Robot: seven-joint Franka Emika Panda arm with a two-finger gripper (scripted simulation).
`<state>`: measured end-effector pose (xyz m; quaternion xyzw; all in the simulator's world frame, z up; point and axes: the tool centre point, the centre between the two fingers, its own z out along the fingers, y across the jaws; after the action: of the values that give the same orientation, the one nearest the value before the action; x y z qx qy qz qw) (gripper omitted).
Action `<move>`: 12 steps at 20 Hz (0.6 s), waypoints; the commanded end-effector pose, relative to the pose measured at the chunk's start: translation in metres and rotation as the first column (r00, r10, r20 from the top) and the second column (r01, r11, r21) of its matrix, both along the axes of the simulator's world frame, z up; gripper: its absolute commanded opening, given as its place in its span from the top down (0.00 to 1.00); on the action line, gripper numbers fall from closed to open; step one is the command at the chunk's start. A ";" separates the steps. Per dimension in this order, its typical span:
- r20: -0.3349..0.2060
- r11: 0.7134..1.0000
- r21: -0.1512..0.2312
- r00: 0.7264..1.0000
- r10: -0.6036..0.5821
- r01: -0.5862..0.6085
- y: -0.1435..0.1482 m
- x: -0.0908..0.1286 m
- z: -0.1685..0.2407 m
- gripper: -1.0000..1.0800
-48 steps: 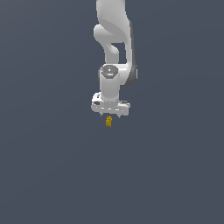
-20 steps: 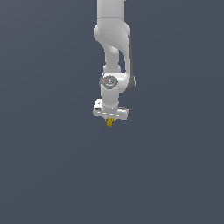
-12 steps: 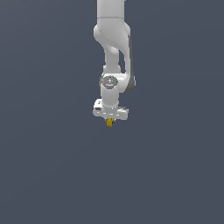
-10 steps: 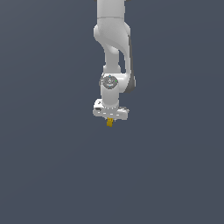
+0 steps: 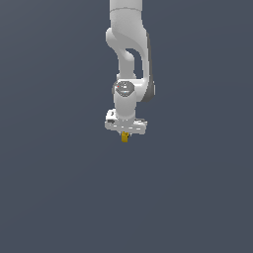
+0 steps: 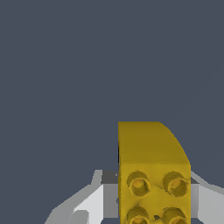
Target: Pick up the object and move it to a goal position.
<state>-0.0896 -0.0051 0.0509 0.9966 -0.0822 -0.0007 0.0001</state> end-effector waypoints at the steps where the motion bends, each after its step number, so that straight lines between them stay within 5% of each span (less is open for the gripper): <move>1: 0.001 1.000 0.000 1.000 0.000 0.000 0.002 0.007 0.015 1.00; 12: 0.001 1.000 0.000 1.000 0.000 0.000 0.007 0.028 0.056 1.00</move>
<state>-0.0634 0.0014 0.1043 0.9966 -0.0821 0.0003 0.0000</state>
